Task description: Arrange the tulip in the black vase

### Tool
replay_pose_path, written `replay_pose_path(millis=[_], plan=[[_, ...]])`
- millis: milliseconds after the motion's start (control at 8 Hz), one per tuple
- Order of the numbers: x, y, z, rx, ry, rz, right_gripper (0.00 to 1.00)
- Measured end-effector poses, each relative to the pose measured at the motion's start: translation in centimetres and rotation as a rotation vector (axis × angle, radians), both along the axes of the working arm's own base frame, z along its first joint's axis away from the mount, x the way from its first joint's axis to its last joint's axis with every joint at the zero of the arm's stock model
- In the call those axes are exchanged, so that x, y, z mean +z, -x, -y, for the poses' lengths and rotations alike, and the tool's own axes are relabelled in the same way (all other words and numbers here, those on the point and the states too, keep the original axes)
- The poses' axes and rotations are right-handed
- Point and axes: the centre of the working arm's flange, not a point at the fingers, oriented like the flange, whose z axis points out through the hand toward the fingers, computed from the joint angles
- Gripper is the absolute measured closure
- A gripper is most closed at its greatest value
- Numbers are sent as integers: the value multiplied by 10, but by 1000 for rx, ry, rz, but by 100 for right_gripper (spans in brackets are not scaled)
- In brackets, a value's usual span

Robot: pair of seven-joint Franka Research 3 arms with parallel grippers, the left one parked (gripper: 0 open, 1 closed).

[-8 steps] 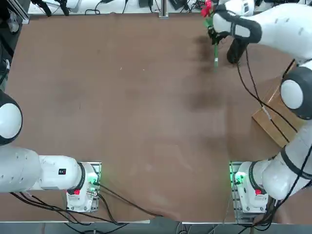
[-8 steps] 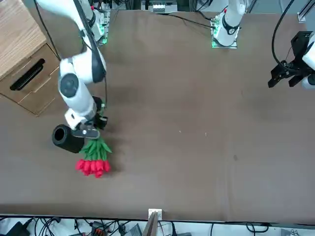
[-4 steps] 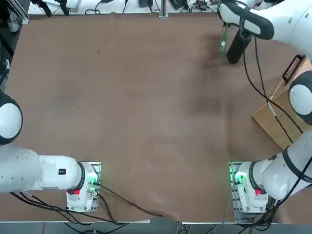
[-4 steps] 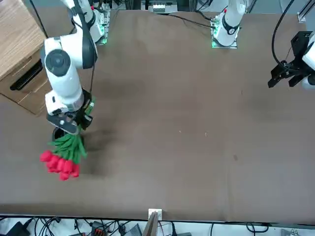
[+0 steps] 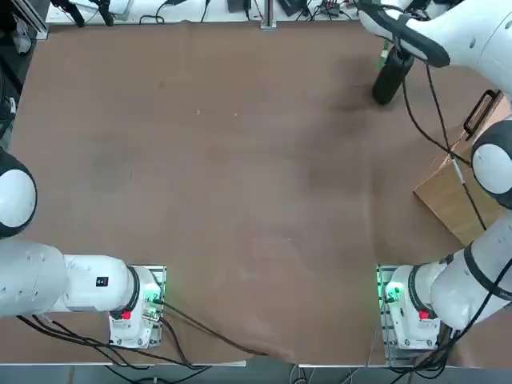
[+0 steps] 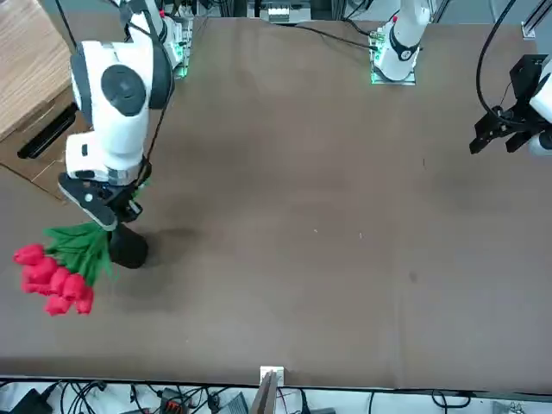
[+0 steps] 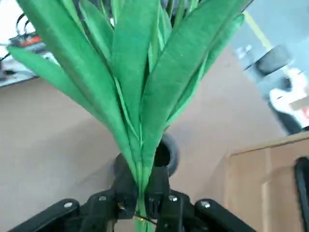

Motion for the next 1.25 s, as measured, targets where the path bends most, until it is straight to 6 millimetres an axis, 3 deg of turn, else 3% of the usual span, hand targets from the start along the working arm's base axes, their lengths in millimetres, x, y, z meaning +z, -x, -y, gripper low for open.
replay_pose_path(millis=[375, 875, 1125, 1250], plan=[[10, -5, 14, -78, 131, 125, 87], [9, -10, 20, -266, 164, 361, 87], [-10, -14, 15, -337, 204, 476, 87], [-30, -16, 10, -367, 234, 526, 87]])
